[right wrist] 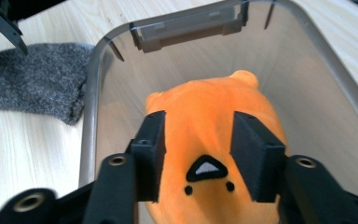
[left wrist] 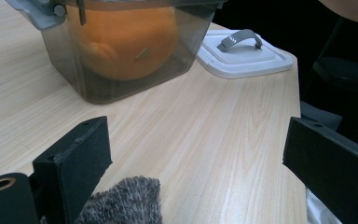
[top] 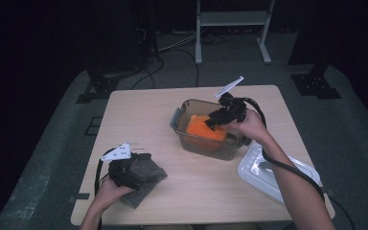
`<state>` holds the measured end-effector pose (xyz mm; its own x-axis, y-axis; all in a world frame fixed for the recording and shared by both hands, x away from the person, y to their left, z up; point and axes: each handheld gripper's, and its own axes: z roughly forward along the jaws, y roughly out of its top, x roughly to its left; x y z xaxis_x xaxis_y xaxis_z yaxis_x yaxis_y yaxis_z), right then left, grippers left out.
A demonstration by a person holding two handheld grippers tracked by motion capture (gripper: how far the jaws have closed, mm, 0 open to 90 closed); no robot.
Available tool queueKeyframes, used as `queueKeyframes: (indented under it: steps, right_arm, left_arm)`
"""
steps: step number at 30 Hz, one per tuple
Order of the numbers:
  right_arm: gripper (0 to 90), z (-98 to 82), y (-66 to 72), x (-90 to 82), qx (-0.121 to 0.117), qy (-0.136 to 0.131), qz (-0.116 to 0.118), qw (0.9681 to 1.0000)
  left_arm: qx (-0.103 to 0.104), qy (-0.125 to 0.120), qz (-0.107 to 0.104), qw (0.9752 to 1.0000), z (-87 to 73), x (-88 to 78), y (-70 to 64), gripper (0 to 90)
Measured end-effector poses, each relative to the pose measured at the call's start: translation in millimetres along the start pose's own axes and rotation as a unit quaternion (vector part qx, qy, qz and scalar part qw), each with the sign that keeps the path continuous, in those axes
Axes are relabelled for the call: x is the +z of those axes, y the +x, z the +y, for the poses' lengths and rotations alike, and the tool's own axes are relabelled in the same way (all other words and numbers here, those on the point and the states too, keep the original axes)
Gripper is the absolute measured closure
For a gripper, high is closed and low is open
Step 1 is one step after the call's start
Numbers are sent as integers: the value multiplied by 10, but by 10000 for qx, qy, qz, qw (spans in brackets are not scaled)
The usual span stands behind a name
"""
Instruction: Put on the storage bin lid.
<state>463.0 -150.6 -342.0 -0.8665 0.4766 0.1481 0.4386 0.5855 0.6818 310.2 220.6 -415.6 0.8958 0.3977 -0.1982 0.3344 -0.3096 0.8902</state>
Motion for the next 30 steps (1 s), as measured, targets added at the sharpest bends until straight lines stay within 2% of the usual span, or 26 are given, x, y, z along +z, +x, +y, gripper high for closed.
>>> queueKeyframes:
  steps: [3,10,14,26,30]
  right_arm:
    - [524,-57,-6,-74,57,-171,19,9998]
    - [479,-216,44,-270,56,-305,-52,9995]
    - [450,-288,61,-389,107,-455,12,9989]
    - [393,-536,199,-616,48,-480,-10,9988]
    - [386,-604,230,-701,37,-583,13,9983]
  left_arm:
    - [18,26,-4,10000,1,14,1,67]
    - [-6,28,-3,10000,-2,14,6,67]
    - [-1,23,-5,10000,-3,11,4,67]
    - [-34,-54,22,10000,-8,-16,22,68]
    - [-62,-53,49,10000,-30,-32,21,67]
